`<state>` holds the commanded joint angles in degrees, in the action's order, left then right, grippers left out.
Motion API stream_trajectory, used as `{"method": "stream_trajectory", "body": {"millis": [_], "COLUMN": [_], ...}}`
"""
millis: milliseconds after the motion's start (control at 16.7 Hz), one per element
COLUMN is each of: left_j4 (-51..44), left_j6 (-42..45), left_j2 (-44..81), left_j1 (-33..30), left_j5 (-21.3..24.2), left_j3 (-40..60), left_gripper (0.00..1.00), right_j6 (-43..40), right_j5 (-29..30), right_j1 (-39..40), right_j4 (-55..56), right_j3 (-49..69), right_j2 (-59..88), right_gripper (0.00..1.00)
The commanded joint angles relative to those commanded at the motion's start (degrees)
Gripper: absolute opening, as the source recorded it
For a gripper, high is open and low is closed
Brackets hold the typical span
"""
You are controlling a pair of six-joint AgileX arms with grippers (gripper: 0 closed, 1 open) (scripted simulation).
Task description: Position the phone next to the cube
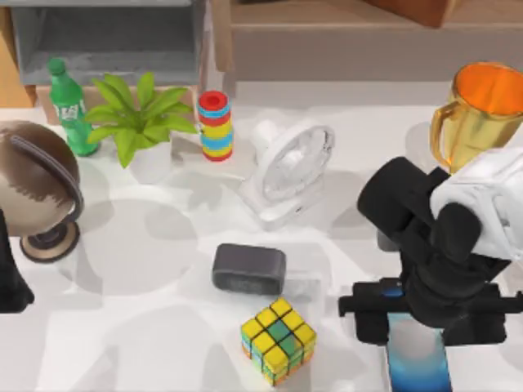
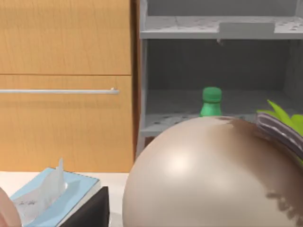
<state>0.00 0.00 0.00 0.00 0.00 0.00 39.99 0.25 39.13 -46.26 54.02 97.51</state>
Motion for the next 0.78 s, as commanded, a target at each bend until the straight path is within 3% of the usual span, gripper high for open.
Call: {"method": "stream_trajectory", "body": {"millis": [420,780], "left_j4": [0.0,0.0], "left_j6": [0.0,0.0], "left_j2": [0.0,0.0], "left_j1": [0.0,0.0], "left_j5": [0.0,0.0], "left_j3": [0.0,0.0], "left_gripper": [1.00,1.00], "right_j6": [0.0,0.0], "right_j5": [0.0,0.0], "right_j1": [0.0,0.0], "right_j4": [0.0,0.0], "right_j3": [0.0,0.0], "right_j2": [0.0,0.0], "right_gripper": [0.98,1.00]}}
